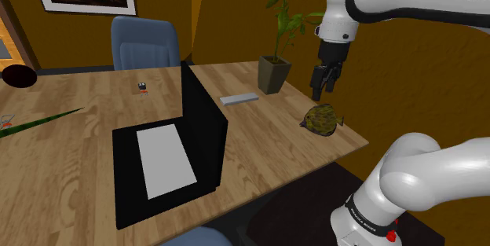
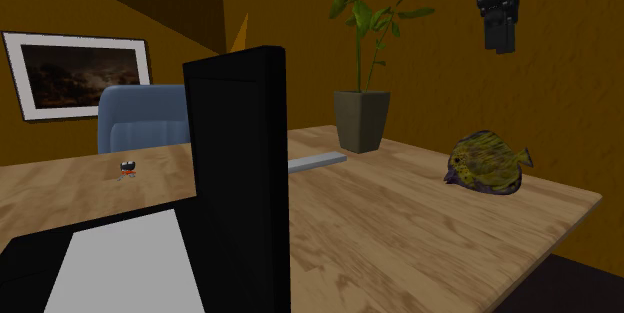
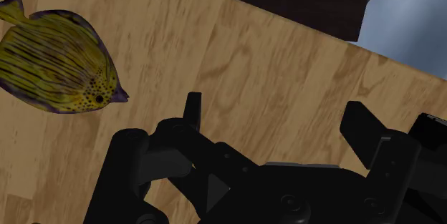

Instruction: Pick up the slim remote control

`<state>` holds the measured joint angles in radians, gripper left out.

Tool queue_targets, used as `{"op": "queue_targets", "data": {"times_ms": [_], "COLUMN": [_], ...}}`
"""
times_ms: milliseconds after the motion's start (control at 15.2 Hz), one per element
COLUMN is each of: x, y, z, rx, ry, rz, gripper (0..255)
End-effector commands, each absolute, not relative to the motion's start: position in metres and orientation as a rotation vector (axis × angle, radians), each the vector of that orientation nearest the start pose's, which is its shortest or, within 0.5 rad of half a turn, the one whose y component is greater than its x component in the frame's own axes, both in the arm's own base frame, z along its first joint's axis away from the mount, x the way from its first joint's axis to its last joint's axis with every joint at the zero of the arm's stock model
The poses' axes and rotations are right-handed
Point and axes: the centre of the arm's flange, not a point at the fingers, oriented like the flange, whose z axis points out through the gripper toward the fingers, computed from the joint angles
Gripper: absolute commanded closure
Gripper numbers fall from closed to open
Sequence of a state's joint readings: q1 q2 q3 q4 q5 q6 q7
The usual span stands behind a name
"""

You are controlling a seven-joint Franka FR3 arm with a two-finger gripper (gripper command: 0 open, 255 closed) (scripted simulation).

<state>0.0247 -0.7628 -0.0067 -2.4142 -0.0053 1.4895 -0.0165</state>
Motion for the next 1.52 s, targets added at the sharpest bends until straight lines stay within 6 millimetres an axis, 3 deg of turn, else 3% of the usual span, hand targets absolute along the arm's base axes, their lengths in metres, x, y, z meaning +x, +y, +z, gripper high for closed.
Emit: {"op": "queue_targets", "data": {"times_ms": [0, 726, 1452], "x": [0.300, 0.394, 0.508], "y": [0.004, -0.066, -0.101], "z": [0.550, 0.479, 0.411], "rx": [-3.132, -3.092, -2.972], "ry": [-0.058, -0.558, -1.045], "rz": [0.254, 0.181, 0.102], "gripper": [0, 0, 0]}}
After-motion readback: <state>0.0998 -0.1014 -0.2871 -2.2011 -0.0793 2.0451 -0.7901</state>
